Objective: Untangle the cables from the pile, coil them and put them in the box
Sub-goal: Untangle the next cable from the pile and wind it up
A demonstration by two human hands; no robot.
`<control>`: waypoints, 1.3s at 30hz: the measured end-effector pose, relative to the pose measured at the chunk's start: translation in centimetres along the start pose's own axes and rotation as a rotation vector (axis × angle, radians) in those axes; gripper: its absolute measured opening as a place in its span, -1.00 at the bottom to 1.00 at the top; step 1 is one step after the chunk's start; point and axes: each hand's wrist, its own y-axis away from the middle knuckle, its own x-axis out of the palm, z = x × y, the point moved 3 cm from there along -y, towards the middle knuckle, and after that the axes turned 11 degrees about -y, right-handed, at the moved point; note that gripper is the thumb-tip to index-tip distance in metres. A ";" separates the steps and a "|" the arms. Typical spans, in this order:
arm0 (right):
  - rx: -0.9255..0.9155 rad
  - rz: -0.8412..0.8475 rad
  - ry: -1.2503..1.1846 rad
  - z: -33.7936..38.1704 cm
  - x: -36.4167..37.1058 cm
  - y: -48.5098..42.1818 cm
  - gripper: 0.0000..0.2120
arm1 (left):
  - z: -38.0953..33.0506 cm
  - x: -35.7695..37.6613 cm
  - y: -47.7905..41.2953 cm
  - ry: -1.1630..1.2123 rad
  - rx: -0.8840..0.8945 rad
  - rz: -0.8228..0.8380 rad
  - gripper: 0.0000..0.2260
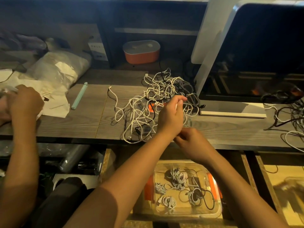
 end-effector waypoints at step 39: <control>0.077 -0.134 -0.034 0.3 -0.7 0.9 -0.70 | -1.4 -0.7 0.1 1.115 -0.431 0.434 -0.74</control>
